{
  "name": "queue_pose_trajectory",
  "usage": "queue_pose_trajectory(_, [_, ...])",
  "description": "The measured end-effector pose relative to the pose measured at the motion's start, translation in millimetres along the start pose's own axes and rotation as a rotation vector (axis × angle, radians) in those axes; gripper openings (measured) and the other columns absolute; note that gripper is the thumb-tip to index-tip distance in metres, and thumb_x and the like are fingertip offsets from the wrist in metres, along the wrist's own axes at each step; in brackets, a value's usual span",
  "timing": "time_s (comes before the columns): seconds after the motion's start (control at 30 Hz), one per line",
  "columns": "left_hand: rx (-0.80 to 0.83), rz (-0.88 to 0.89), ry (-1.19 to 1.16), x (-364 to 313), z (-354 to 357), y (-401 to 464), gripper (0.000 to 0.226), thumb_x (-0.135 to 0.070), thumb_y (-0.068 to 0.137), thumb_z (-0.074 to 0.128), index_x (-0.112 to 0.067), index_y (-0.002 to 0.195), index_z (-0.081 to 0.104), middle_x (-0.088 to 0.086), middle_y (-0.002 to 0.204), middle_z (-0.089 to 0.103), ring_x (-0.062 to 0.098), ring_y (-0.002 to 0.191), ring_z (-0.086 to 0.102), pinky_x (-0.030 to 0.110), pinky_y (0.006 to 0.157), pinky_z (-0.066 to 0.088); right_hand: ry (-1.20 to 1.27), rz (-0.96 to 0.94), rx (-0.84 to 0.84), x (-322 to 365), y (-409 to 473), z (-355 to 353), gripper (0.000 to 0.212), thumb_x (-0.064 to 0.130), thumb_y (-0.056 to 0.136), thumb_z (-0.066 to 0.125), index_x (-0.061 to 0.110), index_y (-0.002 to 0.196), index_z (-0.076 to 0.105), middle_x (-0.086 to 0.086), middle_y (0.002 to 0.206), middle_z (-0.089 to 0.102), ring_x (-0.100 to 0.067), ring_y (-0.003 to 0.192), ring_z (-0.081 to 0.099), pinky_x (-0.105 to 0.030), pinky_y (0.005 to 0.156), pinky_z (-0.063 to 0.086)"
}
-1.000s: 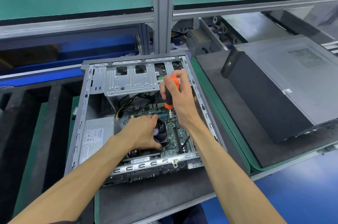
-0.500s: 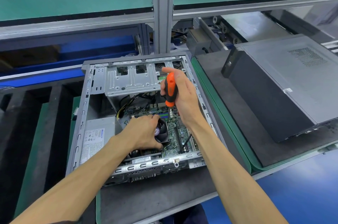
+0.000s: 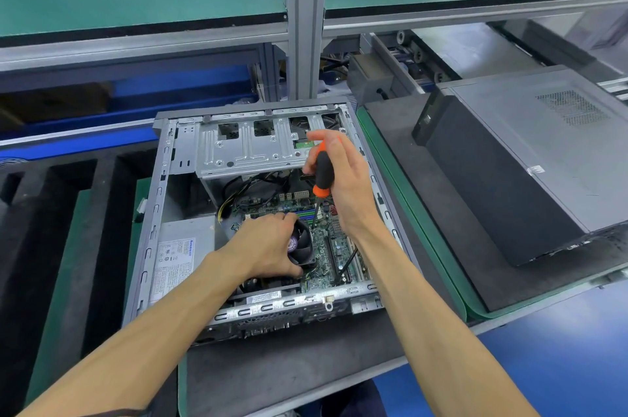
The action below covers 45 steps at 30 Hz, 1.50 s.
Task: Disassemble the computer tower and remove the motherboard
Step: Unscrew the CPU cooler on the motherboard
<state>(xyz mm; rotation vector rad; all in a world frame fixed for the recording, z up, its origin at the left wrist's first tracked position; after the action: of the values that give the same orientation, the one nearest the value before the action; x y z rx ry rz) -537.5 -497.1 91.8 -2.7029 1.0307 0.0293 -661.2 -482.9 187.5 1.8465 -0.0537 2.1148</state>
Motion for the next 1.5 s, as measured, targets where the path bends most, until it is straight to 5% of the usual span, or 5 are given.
queue_pose_trajectory(0.13, [-0.003,0.001,0.012,0,0,0,0.1,-0.069,0.061,0.071,-0.016,0.14,0.039,0.002,0.123,0.06,0.024,0.111,0.059,0.039,0.082,0.049,0.026,0.038,-0.009,-4,3,1,0.027,0.051,0.095,0.055,0.025,0.1,0.051,0.001,0.077,0.069,-0.022,0.075,0.063,-0.048,0.067,0.039])
queue_pose_trajectory(0.3, [0.007,0.001,0.007,-1,1,1,0.102,-0.069,0.061,0.07,-0.016,0.142,0.037,0.002,0.124,0.06,0.025,0.112,0.058,0.039,0.083,0.049,0.009,0.033,0.009,-4,3,-3,0.027,0.047,0.097,0.051,0.021,0.097,0.058,-0.003,0.097,0.072,-0.015,0.071,0.053,-0.032,0.052,0.043])
queue_pose_trajectory(0.47, [0.019,-0.001,0.004,0,1,1,0.103,-0.069,0.061,0.07,-0.016,0.143,0.037,0.003,0.125,0.059,0.025,0.113,0.058,0.04,0.085,0.05,0.074,0.058,0.066,-8,5,4,0.046,0.05,0.106,0.036,0.019,0.094,0.067,-0.004,0.083,0.063,-0.017,0.072,0.055,-0.032,0.075,0.047])
queue_pose_trajectory(1.23, [-0.039,0.005,-0.062,-1,-6,-7,0.101,-0.069,0.058,0.066,-0.021,0.143,0.038,-0.003,0.124,0.06,0.022,0.111,0.059,0.039,0.082,0.053,0.123,-0.011,-0.053,-2,0,-13,0.03,0.048,0.094,0.062,0.024,0.097,0.044,0.0,0.075,0.058,-0.016,0.064,0.051,-0.022,0.051,0.038])
queue_pose_trajectory(1.5, [-0.199,-0.038,-0.345,3,-26,-10,0.092,-0.074,0.056,0.067,-0.037,0.136,0.039,-0.019,0.122,0.054,0.009,0.109,0.053,0.031,0.083,0.046,0.369,-0.087,-0.417,27,2,-54,0.026,0.042,0.1,0.048,0.015,0.1,0.048,-0.003,0.074,0.057,-0.017,0.061,0.048,-0.029,0.056,0.04])
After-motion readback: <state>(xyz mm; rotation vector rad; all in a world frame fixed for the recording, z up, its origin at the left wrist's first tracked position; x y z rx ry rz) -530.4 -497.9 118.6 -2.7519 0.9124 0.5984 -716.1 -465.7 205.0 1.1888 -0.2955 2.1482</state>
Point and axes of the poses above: each hand's wrist, its own y-axis towards the middle knuckle, its own z-axis out of the palm, x = y × z, the point moved 7 cm from there along y, towards the middle knuckle
